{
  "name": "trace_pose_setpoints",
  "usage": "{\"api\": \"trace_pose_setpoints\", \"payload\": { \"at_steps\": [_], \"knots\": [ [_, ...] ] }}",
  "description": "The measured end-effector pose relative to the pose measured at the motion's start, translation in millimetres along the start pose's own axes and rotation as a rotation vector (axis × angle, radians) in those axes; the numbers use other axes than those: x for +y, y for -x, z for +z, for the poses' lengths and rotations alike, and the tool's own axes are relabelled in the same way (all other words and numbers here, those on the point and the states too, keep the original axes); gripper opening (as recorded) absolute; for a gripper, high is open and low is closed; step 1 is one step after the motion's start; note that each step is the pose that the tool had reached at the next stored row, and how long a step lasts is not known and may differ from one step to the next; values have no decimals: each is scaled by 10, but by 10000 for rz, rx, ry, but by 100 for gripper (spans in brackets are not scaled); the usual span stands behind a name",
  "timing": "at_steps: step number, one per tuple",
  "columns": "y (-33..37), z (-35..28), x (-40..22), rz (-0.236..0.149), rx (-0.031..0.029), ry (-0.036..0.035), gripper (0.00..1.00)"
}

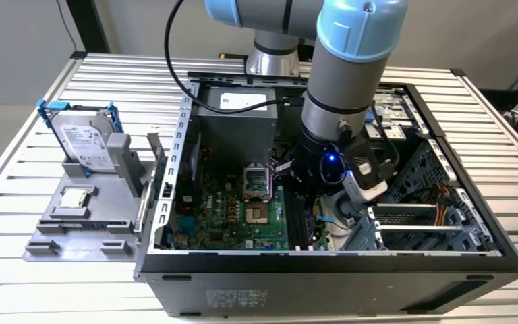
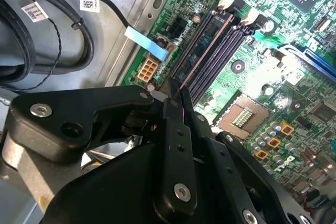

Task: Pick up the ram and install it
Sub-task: 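Insert the ram into the slot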

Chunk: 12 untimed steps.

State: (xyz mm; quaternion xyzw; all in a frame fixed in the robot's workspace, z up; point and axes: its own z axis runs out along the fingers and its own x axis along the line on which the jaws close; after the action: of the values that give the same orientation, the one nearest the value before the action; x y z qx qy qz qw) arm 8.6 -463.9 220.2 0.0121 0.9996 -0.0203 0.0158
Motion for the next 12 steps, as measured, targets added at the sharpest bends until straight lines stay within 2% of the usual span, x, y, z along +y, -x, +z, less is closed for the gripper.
{"api": "trace_pose_setpoints", "payload": {
  "at_steps": [12],
  "knots": [
    [0,3,0,0,0,1,0]
  ]
}}
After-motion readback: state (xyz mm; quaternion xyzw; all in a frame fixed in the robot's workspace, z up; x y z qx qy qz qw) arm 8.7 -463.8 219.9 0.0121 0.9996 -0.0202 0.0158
